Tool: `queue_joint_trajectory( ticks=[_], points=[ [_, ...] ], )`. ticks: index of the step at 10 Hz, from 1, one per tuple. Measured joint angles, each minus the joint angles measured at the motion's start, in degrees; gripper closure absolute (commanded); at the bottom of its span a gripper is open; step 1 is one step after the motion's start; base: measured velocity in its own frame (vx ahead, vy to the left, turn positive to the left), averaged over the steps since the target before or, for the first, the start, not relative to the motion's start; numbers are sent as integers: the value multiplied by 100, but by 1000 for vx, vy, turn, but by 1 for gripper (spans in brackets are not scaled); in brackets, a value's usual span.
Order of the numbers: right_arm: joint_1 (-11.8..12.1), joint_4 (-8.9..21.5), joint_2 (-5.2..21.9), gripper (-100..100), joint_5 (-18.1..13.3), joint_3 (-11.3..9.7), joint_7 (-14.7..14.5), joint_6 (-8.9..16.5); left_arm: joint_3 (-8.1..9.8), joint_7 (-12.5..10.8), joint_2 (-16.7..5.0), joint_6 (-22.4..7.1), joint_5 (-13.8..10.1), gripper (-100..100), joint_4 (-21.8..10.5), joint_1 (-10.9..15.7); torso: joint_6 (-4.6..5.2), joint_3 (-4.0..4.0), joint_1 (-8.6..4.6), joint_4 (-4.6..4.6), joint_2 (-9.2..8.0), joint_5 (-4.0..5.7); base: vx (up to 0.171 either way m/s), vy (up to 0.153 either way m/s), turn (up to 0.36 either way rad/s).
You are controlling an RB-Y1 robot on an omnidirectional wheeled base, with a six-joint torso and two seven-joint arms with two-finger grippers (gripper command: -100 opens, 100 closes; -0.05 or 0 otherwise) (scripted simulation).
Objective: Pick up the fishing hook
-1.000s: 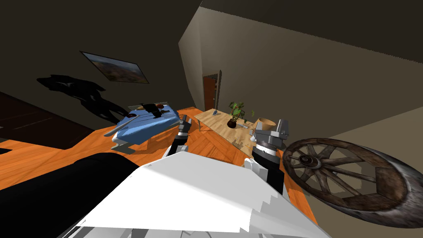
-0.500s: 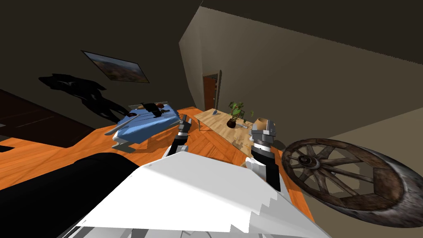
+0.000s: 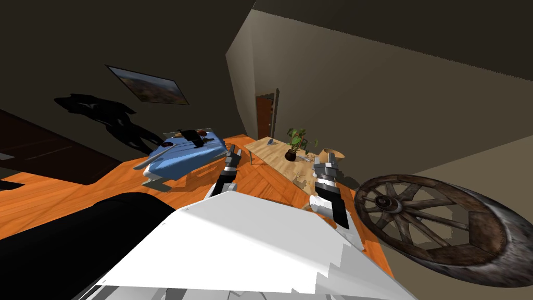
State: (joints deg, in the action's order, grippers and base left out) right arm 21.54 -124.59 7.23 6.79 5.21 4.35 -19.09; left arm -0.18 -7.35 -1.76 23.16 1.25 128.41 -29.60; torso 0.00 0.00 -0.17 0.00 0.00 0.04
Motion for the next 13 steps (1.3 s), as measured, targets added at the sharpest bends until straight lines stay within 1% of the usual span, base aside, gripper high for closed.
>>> queue_joint_trajectory(
  ticks=[1,3,4,5,6,7,8,9,10,11,12,13],
  points=[
    [-54,152,54,-100,39,46,35,25,0,0,0,0,0,0,0,0,1,-1,2,0,-2,0,-21,-34,11],
    [-367,608,161,-100,158,161,96,199,0,0,0,0,0,0,0,0,0,-2,-7,-1,-4,2,-23,-56,17],
    [-460,819,202,-100,201,207,133,253,0,0,0,0,0,0,0,0,1,-3,-4,-1,-4,2,-22,-46,6],
    [-523,983,240,-100,267,261,175,365,0,0,0,0,0,0,0,0,1,-3,-3,-1,-5,1,-27,-56,16],
    [-702,1167,275,-100,352,339,227,535,0,0,0,0,0,0,0,0,0,-3,-5,-1,-6,1,-22,-45,14],
    [-752,1354,304,-100,398,374,268,605,0,0,0,0,0,0,0,0,1,-3,-2,-1,-6,1,-26,-45,6],
    [-885,1488,300,-100,457,427,299,741,0,0,0,0,0,0,0,0,0,-4,-1,-2,-6,0,-20,-37,14],
    [-901,1600,299,-100,490,445,323,817,0,0,0,0,0,0,0,0,1,-4,2,-1,-6,0,-8,-16,0],
    [-950,1718,333,-100,513,471,347,832,0,0,0,0,0,0,0,0,1,-2,9,-1,-2,-2,-13,-27,8],
    [-1118,1889,371,-100,584,543,396,928,0,0,0,0,0,0,0,0,0,-1,7,-1,-1,-2,-16,-31,13],
    [-1160,2029,371,-100,618,565,428,990,0,0,0,0,0,0,0,0,1,-2,6,-1,-3,-1,-27,-39,8],
    [-1281,2188,399,-100,697,624,487,1080,0,0,0,0,0,0,0,0,1,-3,2,-2,-6,-1,-13,-37,6]
  ],
)
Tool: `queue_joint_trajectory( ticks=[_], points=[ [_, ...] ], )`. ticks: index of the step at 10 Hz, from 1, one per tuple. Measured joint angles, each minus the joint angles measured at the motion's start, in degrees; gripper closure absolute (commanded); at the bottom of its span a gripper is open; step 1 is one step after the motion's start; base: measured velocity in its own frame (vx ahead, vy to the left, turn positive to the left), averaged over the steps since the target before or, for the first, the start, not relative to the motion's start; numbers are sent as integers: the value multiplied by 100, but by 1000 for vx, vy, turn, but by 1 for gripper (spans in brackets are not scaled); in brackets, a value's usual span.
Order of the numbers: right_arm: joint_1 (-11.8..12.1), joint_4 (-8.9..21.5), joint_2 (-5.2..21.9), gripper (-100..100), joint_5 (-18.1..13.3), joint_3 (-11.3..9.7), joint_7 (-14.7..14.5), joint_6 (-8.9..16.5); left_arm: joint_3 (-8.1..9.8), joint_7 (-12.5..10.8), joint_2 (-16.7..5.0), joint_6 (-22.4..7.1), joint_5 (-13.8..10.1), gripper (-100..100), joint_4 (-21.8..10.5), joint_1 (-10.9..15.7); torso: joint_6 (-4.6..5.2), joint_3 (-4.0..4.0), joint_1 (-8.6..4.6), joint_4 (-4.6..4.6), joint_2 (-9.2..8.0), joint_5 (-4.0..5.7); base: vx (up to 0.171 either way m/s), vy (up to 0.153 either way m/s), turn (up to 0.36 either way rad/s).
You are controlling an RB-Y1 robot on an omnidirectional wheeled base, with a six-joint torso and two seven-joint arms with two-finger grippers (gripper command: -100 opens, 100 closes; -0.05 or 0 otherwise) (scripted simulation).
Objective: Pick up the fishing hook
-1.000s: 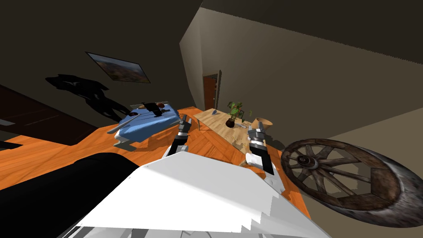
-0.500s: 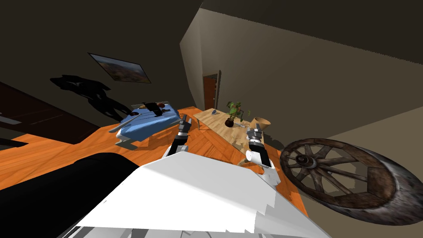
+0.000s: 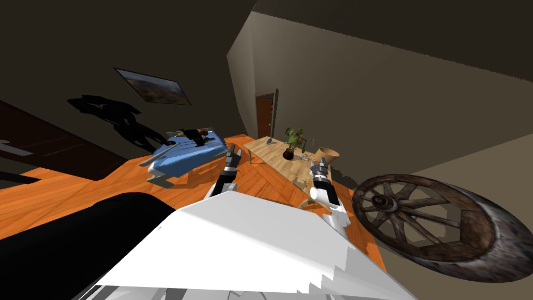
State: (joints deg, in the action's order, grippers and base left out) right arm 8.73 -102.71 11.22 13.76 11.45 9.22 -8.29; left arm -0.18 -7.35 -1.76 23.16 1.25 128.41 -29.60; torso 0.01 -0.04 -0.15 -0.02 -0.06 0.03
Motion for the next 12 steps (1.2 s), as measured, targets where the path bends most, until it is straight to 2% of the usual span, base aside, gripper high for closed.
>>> queue_joint_trajectory(
  ticks=[2,3,6,8,9,12],
  points=[
    [-261,456,8,-100,105,81,85,118,0,0,0,0,0,0,0,0,0,2,0,1,3,0,-17,-38,10],
    [-255,584,27,-100,159,106,138,182,0,0,0,0,0,0,0,0,2,1,1,1,2,1,-16,-40,3],
    [-607,1107,50,-100,369,257,314,477,0,0,0,0,0,0,0,0,0,2,1,1,5,0,-11,-34,8],
    [-701,1366,25,-100,415,298,364,589,0,0,0,0,0,0,0,0,1,3,10,1,5,-1,-8,-20,0],
    [-830,1495,26,-100,489,357,419,697,0,0,0,0,0,0,0,0,0,3,6,1,5,-1,-10,-30,9],
    [-1134,2104,10,-100,653,443,581,862,0,0,0,0,0,0,0,0,1,3,4,2,5,0,-11,-34,5]
  ],
)
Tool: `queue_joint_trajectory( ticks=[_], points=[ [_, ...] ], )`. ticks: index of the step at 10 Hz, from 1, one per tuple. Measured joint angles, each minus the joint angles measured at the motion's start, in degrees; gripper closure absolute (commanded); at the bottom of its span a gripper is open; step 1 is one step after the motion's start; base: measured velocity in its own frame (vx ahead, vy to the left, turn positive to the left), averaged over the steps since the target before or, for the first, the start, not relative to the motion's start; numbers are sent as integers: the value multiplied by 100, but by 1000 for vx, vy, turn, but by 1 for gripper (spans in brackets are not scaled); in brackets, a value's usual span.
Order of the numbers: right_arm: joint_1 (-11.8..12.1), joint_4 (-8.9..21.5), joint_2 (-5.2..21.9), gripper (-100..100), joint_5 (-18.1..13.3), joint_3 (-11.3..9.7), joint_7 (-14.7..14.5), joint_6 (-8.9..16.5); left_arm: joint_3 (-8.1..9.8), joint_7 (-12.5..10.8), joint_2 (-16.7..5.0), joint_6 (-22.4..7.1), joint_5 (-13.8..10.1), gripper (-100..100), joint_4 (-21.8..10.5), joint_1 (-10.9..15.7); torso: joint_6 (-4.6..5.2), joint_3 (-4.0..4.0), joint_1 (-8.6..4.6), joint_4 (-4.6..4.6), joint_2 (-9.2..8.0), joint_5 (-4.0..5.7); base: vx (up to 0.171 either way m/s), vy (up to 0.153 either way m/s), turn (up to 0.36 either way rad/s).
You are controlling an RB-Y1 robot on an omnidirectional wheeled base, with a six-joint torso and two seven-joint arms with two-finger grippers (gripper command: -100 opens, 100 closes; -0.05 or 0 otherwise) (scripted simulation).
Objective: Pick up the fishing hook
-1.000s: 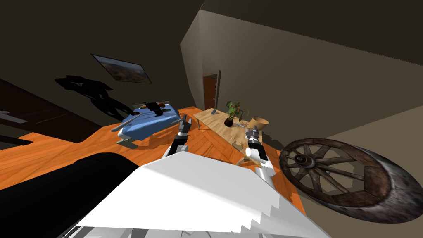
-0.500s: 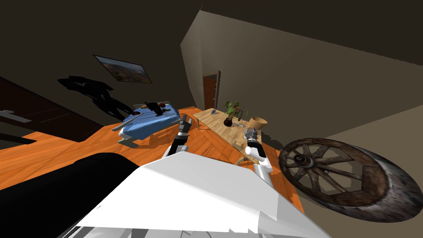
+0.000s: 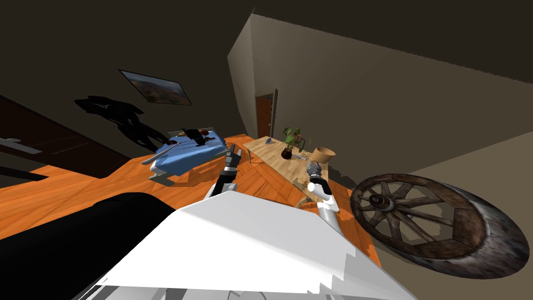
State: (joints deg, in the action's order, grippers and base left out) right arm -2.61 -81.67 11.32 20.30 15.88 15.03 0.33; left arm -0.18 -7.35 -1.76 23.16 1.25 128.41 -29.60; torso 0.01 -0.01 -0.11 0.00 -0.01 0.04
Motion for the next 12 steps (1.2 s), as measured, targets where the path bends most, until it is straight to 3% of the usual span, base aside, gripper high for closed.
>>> queue_joint_trajectory(
  ticks=[5,7,12],
  points=[
    [-535,861,-56,-100,337,228,344,478,0,0,0,0,0,0,0,0,-1,0,5,-1,1,-2,-7,-25,3],
    [-610,1118,-42,-100,412,250,429,576,0,0,0,0,0,0,0,0,0,0,8,0,1,-2,-4,-17,-3],
    [-1104,1914,-56,-100,765,418,806,1003,0,0,0,0,0,0,0,0,0,0,6,0,2,-2,-4,-21,0]
  ],
)
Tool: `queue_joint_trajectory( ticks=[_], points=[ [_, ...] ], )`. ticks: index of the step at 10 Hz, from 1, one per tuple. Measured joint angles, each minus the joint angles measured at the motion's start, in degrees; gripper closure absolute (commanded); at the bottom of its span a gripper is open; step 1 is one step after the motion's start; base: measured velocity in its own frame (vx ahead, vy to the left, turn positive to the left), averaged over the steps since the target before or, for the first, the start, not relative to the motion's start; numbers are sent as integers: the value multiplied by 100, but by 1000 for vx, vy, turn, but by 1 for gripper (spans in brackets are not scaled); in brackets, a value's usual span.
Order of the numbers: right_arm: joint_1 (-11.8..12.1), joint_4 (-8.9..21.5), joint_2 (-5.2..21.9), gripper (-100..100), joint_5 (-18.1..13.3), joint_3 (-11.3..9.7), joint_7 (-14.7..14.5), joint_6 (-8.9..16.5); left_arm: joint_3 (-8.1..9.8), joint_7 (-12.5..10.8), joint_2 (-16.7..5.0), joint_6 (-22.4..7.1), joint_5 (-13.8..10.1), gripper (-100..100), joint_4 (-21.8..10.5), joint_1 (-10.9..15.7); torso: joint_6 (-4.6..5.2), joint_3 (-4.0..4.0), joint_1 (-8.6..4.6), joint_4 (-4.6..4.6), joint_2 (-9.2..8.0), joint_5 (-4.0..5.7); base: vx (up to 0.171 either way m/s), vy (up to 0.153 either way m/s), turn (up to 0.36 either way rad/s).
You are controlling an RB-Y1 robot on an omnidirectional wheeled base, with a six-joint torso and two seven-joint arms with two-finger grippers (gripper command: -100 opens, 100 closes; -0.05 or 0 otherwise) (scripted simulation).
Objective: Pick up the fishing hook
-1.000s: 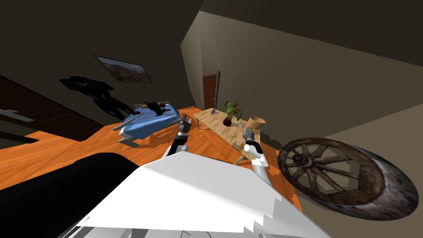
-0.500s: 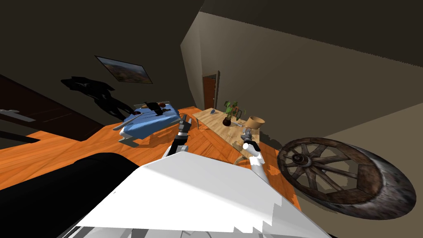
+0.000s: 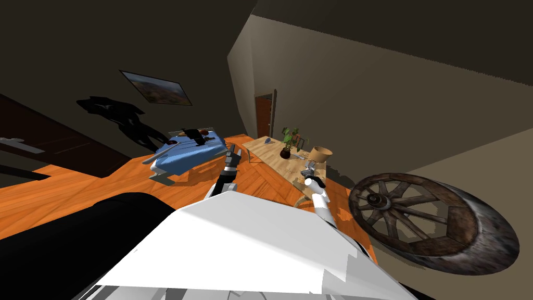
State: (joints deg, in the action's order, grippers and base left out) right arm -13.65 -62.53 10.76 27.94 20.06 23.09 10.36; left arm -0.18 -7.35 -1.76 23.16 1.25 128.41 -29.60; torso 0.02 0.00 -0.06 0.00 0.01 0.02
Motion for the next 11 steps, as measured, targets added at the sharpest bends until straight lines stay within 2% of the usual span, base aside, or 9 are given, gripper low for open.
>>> queue_joint_trajectory(
  ticks=[2,6,7,9,10,11],
  points=[
    [-96,226,-56,-100,17,53,74,98,0,0,0,0,0,0,0,0,1,0,5,0,0,-1,0,-8,-3],
    [-457,945,-35,-100,362,71,364,294,0,0,0,0,0,0,0,0,1,1,3,1,2,0,3,-16,-3],
    [-557,1033,-108,-100,349,175,467,428,0,0,0,0,0,0,0,0,0,2,4,0,3,-1,7,-14,1],
    [-818,1492,-77,-100,552,167,611,514,0,0,0,0,0,0,0,0,0,2,2,1,4,-1,7,-17,-3],
    [-872,1648,-95,-100,602,174,670,545,0,0,0,0,0,0,0,0,1,2,4,1,3,0,9,-13,-10],
    [-904,1639,-178,-100,499,309,825,745,0,0,0,0,0,0,0,0,1,2,5,1,3,-1,9,-9,-4]
  ],
)
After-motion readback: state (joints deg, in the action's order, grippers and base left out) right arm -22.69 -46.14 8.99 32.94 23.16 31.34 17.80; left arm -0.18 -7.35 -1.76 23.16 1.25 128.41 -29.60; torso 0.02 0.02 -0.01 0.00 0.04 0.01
